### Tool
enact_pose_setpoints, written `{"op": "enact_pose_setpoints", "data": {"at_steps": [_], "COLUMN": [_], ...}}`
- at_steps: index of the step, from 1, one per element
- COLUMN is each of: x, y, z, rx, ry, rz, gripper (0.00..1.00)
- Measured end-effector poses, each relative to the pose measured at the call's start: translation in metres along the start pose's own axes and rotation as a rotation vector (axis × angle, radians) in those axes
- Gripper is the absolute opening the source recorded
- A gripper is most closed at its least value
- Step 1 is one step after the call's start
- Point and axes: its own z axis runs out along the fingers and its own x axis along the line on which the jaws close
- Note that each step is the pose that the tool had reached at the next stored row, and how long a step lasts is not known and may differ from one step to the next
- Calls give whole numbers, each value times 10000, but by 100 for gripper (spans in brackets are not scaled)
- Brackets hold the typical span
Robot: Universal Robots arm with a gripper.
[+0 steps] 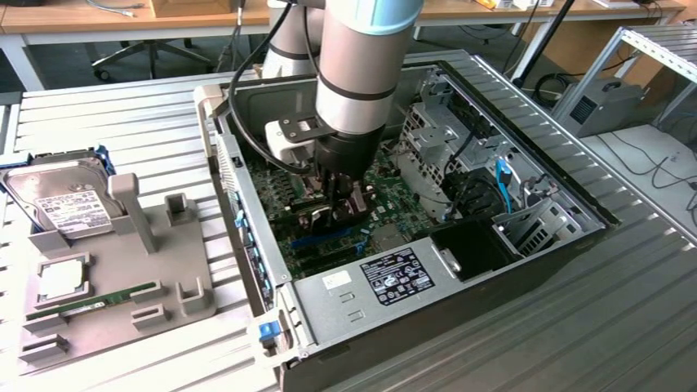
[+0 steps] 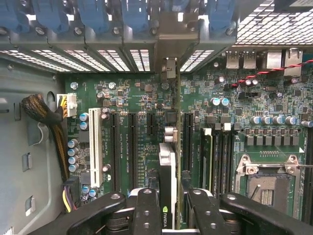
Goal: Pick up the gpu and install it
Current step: 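Insert the gpu into the slot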
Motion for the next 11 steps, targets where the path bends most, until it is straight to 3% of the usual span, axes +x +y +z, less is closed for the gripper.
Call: {"op": "enact_pose_setpoints", "data": {"at_steps": [11], "x": [1], "y": [12], "z": [61], "rx": [0], "ry": [0], "rz": [-1], "gripper": [27]}}
